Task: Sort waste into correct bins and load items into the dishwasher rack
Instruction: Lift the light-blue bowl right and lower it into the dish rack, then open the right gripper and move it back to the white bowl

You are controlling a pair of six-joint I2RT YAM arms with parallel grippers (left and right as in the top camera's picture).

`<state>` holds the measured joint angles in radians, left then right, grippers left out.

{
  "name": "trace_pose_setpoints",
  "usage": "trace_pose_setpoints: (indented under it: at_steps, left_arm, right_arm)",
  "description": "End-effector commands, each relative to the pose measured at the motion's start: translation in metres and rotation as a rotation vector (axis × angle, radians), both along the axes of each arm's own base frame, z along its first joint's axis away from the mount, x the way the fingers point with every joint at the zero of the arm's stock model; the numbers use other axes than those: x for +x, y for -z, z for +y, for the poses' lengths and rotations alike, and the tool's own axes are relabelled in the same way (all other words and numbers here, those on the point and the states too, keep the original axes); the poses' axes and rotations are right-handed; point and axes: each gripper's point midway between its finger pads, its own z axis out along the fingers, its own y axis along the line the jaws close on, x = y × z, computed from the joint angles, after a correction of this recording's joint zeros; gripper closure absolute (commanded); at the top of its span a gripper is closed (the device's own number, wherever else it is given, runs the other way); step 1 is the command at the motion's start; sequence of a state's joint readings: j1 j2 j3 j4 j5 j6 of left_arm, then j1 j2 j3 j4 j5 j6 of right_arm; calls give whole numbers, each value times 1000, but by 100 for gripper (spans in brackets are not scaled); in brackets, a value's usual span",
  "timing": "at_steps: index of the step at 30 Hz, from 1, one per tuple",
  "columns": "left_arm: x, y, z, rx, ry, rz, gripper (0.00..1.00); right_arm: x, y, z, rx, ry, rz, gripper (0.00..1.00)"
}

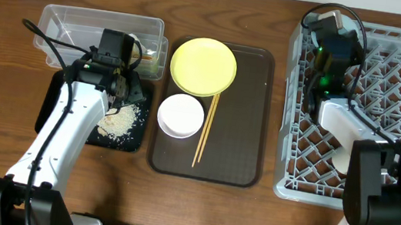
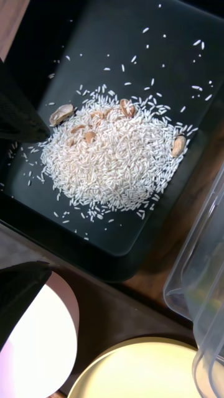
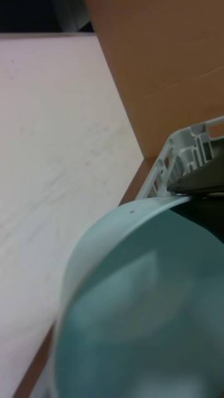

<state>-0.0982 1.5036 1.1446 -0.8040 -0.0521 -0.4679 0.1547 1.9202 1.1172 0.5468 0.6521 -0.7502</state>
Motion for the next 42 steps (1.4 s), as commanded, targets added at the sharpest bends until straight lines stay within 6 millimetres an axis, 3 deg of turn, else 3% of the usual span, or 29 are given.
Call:
trace_pose_setpoints:
  at_steps: [1, 10, 16, 18, 20, 23, 28, 33, 36, 42]
  left_arm:
    - [-3, 3, 3, 8, -9, 8, 36]
    - [-3, 3, 3, 8, -9, 8, 36]
    - [-3, 3, 3, 8, -9, 8, 36]
    - [-3, 3, 3, 8, -9, 9, 36]
    - [-3, 3, 3, 8, -9, 8, 36]
    - [-3, 3, 3, 8, -9, 8, 36]
    - [-3, 3, 3, 8, -9, 9, 36]
    - [-3, 3, 3, 8, -9, 10, 36]
    - [-4, 3, 3, 10, -8, 13, 35]
    - [-5, -1, 7, 14, -15, 6, 36]
  right_arm:
    - [-2, 9, 9, -3, -13, 29, 99]
    - [-31, 26, 18, 79, 161, 49, 99]
    - [-54, 32, 29, 229, 202, 68, 99]
    - [-61, 32, 31, 277, 203, 84, 92]
    - [-67, 32, 35, 309, 178, 128, 79]
    - [-77, 29, 38, 322, 154, 174, 75]
    - [-84, 5, 41, 387, 133, 135, 52]
    - [-85, -22, 75, 533, -67, 138, 34]
    - [-91, -24, 112, 659, -245, 211, 34]
    - [-126, -2, 194, 1000, -515, 468, 40]
